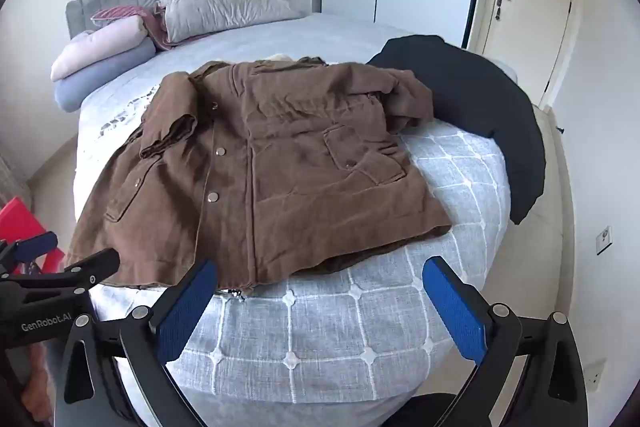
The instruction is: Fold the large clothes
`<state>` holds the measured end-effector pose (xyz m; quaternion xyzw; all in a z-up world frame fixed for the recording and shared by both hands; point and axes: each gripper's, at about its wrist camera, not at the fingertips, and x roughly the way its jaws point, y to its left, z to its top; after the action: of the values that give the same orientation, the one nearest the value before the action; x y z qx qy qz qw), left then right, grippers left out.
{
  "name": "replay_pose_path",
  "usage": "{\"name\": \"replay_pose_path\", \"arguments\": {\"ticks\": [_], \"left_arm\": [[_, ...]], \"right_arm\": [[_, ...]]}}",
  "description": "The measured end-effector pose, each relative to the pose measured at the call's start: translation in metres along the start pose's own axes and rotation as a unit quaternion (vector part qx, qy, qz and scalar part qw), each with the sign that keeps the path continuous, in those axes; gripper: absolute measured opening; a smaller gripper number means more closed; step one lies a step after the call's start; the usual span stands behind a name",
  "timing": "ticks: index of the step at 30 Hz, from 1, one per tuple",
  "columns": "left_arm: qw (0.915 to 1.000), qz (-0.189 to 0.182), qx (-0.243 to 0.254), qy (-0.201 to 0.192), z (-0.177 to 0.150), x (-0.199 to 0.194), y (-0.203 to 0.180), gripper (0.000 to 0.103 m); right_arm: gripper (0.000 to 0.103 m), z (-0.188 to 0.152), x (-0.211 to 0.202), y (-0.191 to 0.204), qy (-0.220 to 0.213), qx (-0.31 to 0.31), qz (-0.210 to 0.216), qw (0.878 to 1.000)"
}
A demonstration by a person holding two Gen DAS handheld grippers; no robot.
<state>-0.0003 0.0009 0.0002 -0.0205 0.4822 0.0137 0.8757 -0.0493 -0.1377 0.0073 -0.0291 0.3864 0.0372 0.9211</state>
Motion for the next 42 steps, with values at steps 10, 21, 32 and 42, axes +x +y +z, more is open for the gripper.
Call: {"name": "replay_pose_path", "arguments": {"ticks": [10,21,32,42], "left_arm": [[0.9996,0.023,0.009,0.009,0.008,0.017,0.001,0.103],[0.9994,0.027,0.009,0.018,0.005,0.023,0.003,0.103],[0.9995,0.026,0.001,0.020,0.007,0.025,0.008,0.103],[0.9993,0.028,-0.003,0.023,0.009,0.027,0.010,0.103]], "right_arm": [[0.103,0.005,0.031,0.006,0.042,-0.008,0.002,0.999],[0.103,0.009,0.039,0.013,0.055,-0.016,-0.001,0.998],[0.103,0.008,0.041,0.015,0.058,-0.020,-0.001,0.998],[0.103,0.008,0.045,0.015,0.064,-0.016,-0.002,0.998]]}}
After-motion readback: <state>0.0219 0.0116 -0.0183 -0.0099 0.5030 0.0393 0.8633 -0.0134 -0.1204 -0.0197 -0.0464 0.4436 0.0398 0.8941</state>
